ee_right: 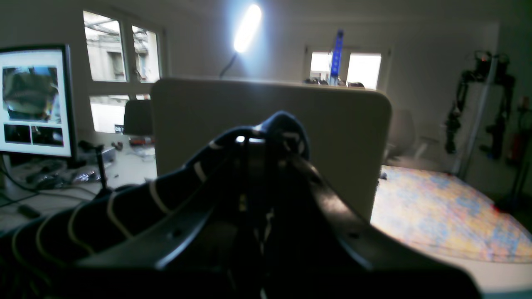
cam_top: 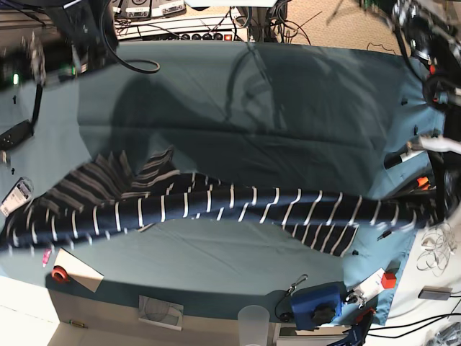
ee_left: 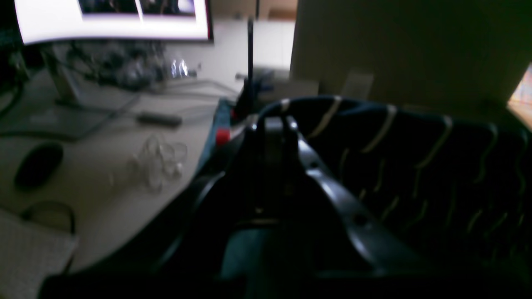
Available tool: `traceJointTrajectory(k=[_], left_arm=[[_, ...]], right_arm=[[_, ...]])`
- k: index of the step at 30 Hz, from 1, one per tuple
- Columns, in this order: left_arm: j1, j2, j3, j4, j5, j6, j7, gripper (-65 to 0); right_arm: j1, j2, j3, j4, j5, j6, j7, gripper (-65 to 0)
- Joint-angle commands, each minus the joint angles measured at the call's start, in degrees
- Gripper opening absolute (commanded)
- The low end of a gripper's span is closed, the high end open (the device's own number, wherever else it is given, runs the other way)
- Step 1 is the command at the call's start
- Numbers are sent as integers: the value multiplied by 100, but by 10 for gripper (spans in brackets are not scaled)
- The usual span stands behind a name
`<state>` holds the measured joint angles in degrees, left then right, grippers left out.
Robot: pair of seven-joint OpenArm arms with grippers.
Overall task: Layout the t-shirt on the table in an organized manner, then fold the t-shirt properly
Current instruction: 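Lift the shirt edge with both grippers and swing it up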
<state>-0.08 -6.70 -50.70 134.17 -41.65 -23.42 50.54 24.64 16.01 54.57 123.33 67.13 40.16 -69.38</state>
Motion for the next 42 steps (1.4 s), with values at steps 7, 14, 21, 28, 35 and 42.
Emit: traceJointTrajectory(k=[7, 14, 21, 28, 35, 42], left_arm=[[-1051, -527, -11, 83, -7, 46, -216, -650], [-1569, -955, -11, 83, 396, 282, -883, -650], [-2107, -1635, -11, 83, 658, 428, -933, -650], [-2264, -2013, -11, 83, 693, 433, -916, -650], [-2262, -1998, 116, -111, 120, 214, -575, -650], [-2363, -1998, 1644, -1976, 433, 87, -831, -650]], right_arm=[[1150, 4, -999, 63, -977, -16, 855, -650], [2009, -125, -1307, 0, -1674, -352, 1268, -650], [2732, -122, -1475, -918, -1845, -525, 1292, -650], [2962, -125, -1805, -1996, -1467, -525, 929, -650], [2962, -120, -1832, -2153, -2378, -531, 717, -650], [2964, 144, -2343, -4533, -3224, -446, 984, -650]])
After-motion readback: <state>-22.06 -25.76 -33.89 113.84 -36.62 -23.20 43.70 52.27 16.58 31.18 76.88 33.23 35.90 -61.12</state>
